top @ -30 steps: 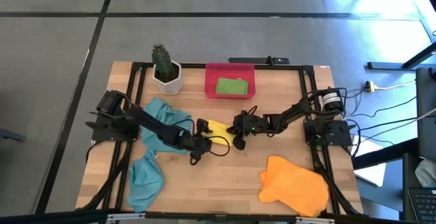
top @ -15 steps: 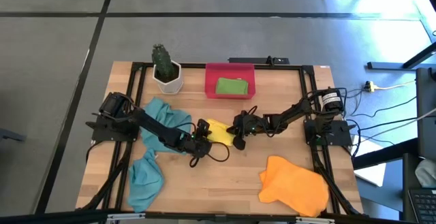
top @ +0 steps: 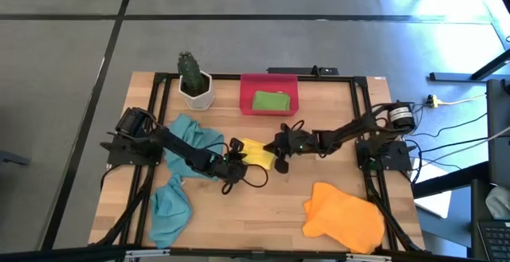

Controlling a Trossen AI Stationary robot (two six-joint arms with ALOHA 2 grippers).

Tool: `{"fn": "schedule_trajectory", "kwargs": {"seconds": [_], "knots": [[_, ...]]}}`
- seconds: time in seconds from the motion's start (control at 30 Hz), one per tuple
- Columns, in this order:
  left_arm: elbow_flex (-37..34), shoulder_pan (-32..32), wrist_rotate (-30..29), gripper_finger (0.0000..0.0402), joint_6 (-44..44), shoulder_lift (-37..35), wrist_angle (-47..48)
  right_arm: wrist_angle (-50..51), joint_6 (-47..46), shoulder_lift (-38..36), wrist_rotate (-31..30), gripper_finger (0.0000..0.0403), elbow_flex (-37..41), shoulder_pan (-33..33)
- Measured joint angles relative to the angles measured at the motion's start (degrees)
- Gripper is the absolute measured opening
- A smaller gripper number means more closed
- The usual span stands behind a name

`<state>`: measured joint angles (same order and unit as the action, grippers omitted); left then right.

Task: Fold microfiber towels
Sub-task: Put the yellow microfiber towel into the red bin

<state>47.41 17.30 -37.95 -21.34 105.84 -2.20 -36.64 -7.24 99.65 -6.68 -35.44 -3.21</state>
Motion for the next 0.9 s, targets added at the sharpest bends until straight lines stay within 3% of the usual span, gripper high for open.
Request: {"fn": "schedule_trajectory", "kwargs": {"seconds": [0.13,0.23,0.4,0.53,0.63,0.73,0.9], "knots": [[-0.2,0.1,1.0,0.0001,0.2,-0.9,0.3,-0.1,3.6,-1.8,0.2,0.0037,0.0,-2.6],[-0.2,0.0,1.6,0.0001,1.0,-1.3,0.1,-0.1,4.6,-1.8,0.1,0.0068,-0.2,-5.3],[-0.2,-0.8,2.4,0.0001,3.8,-1.3,0.0,-0.1,4.9,0.1,-1.3,0.0176,-1.8,-10.2],[-0.1,-1.9,4.8,0.0000,6.3,-1.4,-0.2,-0.3,7.4,2.6,-8.8,0.0266,-4.0,-13.6],[-0.1,-2.5,6.0,0.0000,7.6,-1.4,-0.2,2.0,10.9,4.6,-16.8,0.0307,-6.2,-15.3],[0.3,-3.1,7.7,0.0000,9.1,-1.6,0.0,7.8,12.4,7.0,-22.2,0.0319,-8.9,-15.9],[2.2,-3.2,9.2,0.0000,10.5,-1.6,1.5,17.5,12.2,11.6,-24.4,0.0314,-14.6,-15.8]]}}
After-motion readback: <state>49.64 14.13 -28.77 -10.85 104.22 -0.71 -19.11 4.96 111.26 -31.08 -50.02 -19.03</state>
